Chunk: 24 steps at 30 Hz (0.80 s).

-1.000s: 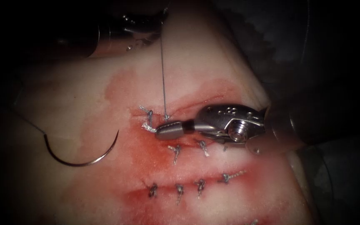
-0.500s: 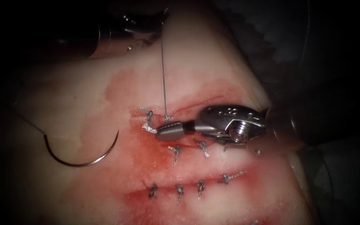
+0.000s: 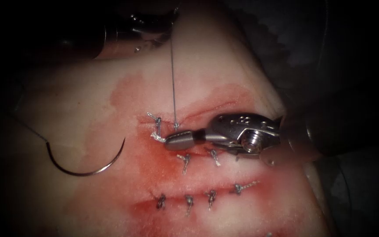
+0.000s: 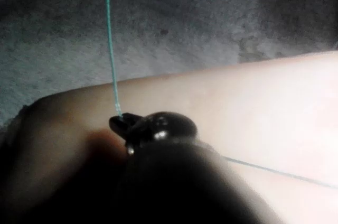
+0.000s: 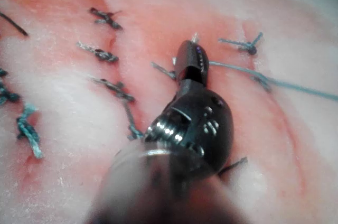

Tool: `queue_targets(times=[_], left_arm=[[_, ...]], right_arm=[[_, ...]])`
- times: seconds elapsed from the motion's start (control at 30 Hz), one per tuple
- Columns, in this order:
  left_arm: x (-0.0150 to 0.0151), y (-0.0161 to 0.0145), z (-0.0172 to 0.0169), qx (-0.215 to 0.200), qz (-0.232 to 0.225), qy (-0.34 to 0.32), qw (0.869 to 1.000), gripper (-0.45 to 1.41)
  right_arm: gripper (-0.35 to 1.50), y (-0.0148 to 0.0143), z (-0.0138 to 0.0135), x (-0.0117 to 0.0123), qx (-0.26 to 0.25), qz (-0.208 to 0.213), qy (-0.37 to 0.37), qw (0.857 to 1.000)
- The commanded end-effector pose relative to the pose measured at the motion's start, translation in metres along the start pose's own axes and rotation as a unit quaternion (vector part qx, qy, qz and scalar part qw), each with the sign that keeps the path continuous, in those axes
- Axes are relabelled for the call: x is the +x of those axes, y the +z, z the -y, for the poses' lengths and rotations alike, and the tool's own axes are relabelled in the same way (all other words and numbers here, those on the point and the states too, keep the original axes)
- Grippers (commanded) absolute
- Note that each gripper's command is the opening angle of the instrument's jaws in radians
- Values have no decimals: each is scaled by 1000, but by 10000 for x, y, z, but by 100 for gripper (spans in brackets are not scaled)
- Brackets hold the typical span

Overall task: Wound Closure
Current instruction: Pull the thread taut using the left gripper

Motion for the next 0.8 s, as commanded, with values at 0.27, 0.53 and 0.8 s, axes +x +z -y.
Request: queue_targets(times=[0.27, 0.53, 0.8], left_arm=[[-93, -88, 48, 87, 30, -125, 988, -45], [-144, -122, 53, 149, 70, -194, 967, -45], [-145, -121, 51, 157, 76, -198, 965, -45]], right_arm=[[131, -103, 19, -46, 110, 78, 43, 990], [114, -74, 50, -17, 218, 114, 162, 956], [119, -20, 61, -7, 199, 114, 164, 959]])
